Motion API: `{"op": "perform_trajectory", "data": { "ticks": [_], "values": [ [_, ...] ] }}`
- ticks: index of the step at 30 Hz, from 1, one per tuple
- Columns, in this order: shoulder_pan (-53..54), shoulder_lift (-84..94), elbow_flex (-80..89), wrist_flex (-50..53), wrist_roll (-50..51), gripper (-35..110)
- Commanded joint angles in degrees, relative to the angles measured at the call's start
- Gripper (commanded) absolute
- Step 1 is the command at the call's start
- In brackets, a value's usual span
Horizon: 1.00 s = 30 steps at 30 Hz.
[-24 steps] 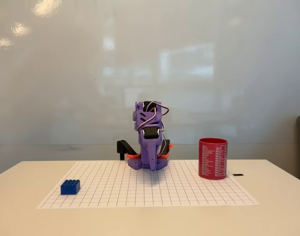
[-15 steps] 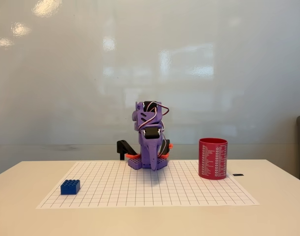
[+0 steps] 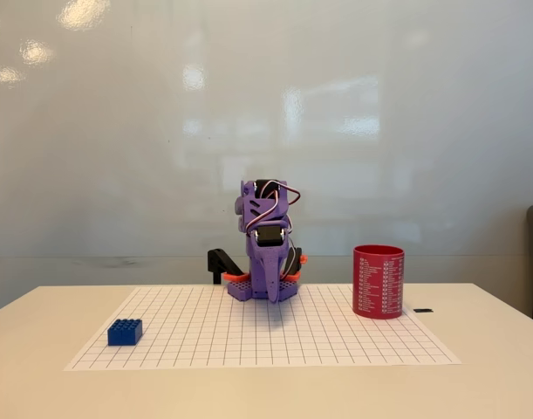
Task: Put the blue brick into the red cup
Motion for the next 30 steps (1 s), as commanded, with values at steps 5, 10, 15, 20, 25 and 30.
{"op": "perform_trajectory", "data": {
  "ticks": [5,10,15,20,25,30],
  "values": [
    [-4.6,-17.1,-12.8,-5.6,3.3,-1],
    [-4.7,-32.3,-29.8,-2.6,2.4,-1],
    [-4.1,-51.6,-51.2,4.7,-0.3,-1],
    [-4.1,-63.4,-63.6,10.5,-1.7,-1],
    [-2.4,-74.1,-72.6,15.3,-4.7,-1],
    [0.7,-83.8,-75.8,16.7,-6.5,-1]
  ]
}}
